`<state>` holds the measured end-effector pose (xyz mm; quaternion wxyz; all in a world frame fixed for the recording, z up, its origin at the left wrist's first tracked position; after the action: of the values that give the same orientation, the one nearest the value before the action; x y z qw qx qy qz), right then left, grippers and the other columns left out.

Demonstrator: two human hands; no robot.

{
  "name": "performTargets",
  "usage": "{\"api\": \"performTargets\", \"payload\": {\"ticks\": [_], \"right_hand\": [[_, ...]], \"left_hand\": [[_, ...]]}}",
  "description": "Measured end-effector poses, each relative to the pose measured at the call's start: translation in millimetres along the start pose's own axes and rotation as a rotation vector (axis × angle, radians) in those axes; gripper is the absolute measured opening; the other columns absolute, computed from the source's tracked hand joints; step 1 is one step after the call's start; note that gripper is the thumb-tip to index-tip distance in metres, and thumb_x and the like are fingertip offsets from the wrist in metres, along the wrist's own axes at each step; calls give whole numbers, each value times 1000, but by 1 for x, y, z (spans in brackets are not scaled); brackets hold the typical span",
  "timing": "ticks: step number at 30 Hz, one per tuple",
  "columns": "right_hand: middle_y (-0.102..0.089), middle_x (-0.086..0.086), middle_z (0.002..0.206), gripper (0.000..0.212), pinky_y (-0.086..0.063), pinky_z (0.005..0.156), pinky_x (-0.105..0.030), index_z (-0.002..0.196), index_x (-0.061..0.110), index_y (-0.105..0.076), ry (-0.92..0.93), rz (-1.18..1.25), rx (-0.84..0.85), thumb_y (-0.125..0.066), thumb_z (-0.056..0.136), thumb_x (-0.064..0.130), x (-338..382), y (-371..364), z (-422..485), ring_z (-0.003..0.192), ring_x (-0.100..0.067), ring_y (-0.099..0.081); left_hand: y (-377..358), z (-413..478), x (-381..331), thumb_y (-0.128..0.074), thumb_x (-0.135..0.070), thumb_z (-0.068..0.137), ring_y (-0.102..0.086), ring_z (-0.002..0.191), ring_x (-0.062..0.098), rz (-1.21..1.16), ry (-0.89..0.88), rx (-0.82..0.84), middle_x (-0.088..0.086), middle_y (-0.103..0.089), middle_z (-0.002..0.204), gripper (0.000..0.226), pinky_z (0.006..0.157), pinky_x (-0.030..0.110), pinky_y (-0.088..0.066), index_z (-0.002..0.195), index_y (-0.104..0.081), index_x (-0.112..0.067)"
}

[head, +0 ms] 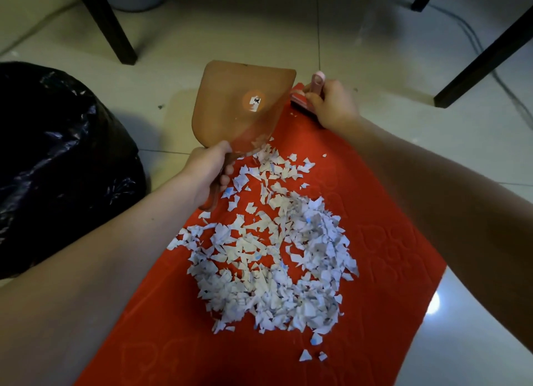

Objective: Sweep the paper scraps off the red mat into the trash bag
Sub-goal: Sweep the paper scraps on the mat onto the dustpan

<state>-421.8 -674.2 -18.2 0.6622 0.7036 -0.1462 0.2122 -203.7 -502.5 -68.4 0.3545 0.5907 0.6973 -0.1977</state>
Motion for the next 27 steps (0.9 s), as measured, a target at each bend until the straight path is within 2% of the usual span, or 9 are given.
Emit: {"api": "performTargets", "payload": {"ticks": [4,7,10,11,15,19,21,23,27], "right_hand": [[-67,-4,104,26,-50,86,-37,111,20,-67,96,-61,202,-52,94,32,15,-6,-12,95,-23,-62],[-65,3,101,20,-49,89,-32,110,20,-66,169,32,291,-54,94,22,22,15,-33,93,-14,-62],[-65,6,99,21,-46,79,-18,111,18,-66,208,123,265,-54,94,18,22,45,-52,86,-5,-60],[-64,6,101,22,-45,79,-17,112,17,-66,210,126,249,-54,94,17,21,50,-54,87,-5,-60],[-67,1,112,24,-48,91,-32,112,19,-67,139,134,97,-53,93,19,8,52,-40,101,-14,-61],[-68,-2,112,25,-50,90,-35,111,24,-68,54,131,-46,-52,93,25,5,31,-18,101,-20,-63],[-68,-3,111,26,-50,87,-33,113,24,-67,24,123,-56,-50,94,27,7,17,-8,100,-20,-63],[-67,-3,111,27,-50,88,-36,114,25,-67,26,108,-46,-50,93,29,12,6,-1,99,-20,-63],[-67,0,115,26,-48,94,-35,114,24,-66,118,118,87,-51,94,28,31,-15,4,104,-16,-61]], "left_hand": [[3,0,5,-47,-28,91,-34,36,12,11,17,-9,1,-45,54,21,38,16,-31,81,-52,-11],[4,1,4,-47,-28,91,-34,36,12,10,15,-6,1,-46,55,20,38,15,-31,83,-52,-11],[4,2,2,-47,-27,91,-33,35,11,12,6,-3,1,-45,56,19,38,14,-30,82,-52,-12],[4,2,2,-47,-27,91,-33,37,11,14,6,-5,1,-44,56,19,40,15,-30,80,-52,-12],[-3,1,-1,-47,-28,91,-32,42,13,28,4,3,1,-44,57,21,43,21,-31,78,-51,-13],[-6,1,-4,-47,-29,92,-34,44,13,12,-6,11,1,-45,58,21,45,23,-32,80,-52,-12],[-3,1,-5,-47,-29,92,-34,44,13,-5,-12,5,1,-44,57,22,45,23,-33,78,-52,-13],[2,2,-5,-47,-28,92,-34,42,12,-24,-22,-16,1,-44,56,23,43,21,-33,75,-52,-13],[16,6,-1,-46,-30,93,-35,39,11,-50,-17,-48,0,-45,55,25,40,16,-34,75,-52,-13]]}}
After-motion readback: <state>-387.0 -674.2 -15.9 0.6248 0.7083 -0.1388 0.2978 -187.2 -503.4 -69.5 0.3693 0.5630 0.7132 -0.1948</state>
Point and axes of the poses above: each hand's wrist, its own z-axis towards the middle knuckle, its own y-axis out of the back of the hand, x = y × z, the point moved 9 cm from there along z, towards the middle knuckle
